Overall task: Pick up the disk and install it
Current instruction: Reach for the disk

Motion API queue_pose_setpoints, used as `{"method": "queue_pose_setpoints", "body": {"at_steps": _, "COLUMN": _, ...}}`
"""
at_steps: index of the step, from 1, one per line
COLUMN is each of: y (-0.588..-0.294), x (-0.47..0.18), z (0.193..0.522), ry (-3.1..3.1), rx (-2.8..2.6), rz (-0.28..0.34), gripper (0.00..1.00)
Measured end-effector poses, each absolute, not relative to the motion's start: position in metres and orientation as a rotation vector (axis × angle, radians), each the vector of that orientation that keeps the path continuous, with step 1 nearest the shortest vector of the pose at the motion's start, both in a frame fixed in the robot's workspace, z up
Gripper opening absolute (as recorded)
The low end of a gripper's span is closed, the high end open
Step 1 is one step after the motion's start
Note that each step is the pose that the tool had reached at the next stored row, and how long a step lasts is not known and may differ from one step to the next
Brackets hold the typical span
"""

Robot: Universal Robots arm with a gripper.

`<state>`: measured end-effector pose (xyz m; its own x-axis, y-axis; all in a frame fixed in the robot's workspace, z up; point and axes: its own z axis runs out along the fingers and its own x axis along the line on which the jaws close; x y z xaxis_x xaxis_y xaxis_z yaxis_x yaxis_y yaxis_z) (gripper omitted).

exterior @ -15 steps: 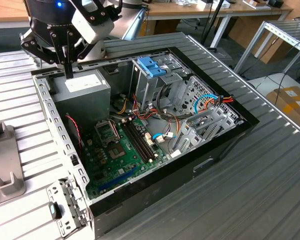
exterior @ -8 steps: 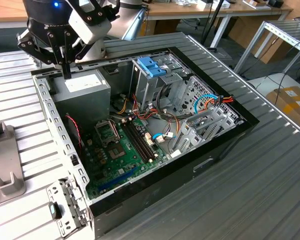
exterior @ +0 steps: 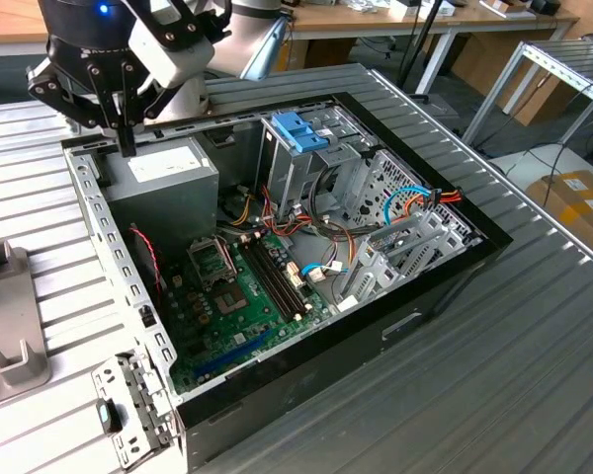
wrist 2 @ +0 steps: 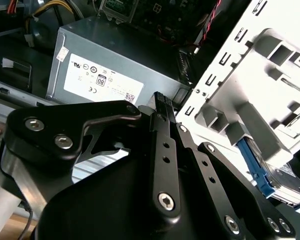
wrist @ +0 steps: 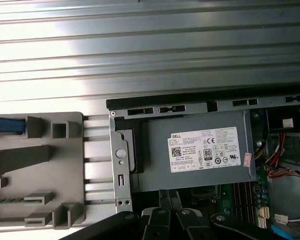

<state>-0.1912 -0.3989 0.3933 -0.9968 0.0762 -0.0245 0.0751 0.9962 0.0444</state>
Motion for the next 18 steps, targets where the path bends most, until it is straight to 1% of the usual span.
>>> {"method": "queue_pose_setpoints", "body": {"at_steps": 18, "y": -0.3989, "x": -0.2, "z": 0.3933, "ry": 3.112, "rx": 0.118, "rz": 0.068, "gripper": 0.1}}
